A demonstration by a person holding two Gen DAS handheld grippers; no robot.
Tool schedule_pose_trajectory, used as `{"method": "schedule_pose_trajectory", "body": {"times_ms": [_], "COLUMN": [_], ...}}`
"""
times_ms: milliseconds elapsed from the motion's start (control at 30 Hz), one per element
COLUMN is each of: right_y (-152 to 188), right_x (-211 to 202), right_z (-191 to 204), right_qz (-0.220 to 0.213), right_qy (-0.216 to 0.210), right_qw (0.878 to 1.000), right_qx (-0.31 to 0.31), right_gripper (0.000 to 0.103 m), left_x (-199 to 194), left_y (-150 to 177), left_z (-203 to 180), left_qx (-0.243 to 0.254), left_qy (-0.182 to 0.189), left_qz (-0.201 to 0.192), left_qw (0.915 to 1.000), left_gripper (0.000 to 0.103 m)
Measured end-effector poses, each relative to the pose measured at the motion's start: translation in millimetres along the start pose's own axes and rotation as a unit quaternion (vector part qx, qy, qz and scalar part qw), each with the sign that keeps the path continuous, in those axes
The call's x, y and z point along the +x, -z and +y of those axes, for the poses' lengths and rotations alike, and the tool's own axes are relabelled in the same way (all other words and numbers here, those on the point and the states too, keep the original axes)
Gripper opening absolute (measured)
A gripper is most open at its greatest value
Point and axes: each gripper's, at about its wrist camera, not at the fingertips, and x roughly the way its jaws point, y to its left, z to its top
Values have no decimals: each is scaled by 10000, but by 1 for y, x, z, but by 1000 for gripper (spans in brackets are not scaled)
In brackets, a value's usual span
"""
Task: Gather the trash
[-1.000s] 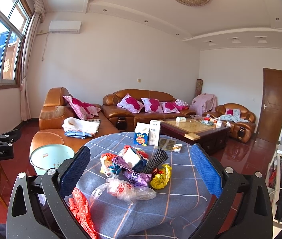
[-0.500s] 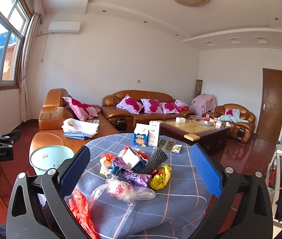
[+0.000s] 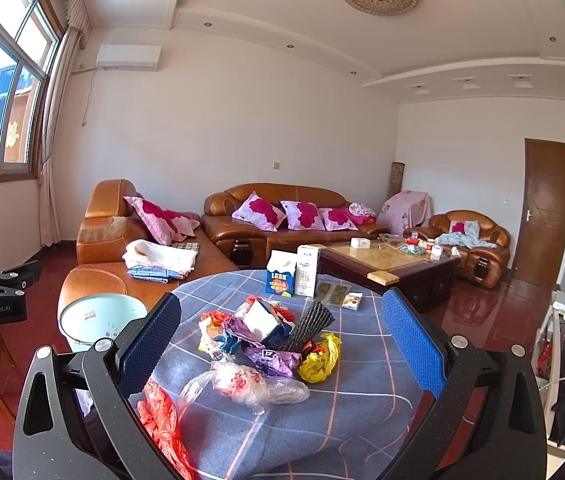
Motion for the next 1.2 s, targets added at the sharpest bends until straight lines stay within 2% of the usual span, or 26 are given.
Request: {"method": "schedule_pose_trajectory", "body": {"times_ms": [500, 633, 767, 800, 867, 1067, 1200], "right_y": [0, 12, 40, 47, 60, 89, 104], "right_x": [1, 10, 24, 28, 36, 51, 59], "right_z": [-9, -15, -19, -18, -16, -17, -24], "right_qz": [34, 103, 272, 332, 469, 746, 923], "right_qy": [80, 297, 468, 501, 545, 735, 750], "right_qw": [10000, 9995, 9985, 9982, 9973, 9941, 9927], "right_qx": [48, 32, -4, -45, -127, -286, -187], "right_gripper": [98, 98, 98, 98, 98, 97, 96], "left_x": [3, 12, 27, 31, 42, 54, 73], "left_y": [3, 13, 33, 39, 48, 61, 73], "left_z": [-2, -11, -30, -36, -46, -88, -112], "left_qx": [35, 93, 169, 203, 171, 312, 496], "left_qy": [18, 37, 143, 178, 481, 973, 1216], "left_qz": [57, 127, 260, 325, 628, 668, 936], "left_qw": [10000, 9999, 9994, 9991, 9967, 9925, 9869], "left_gripper": [97, 97, 97, 97, 97, 97, 97]}}
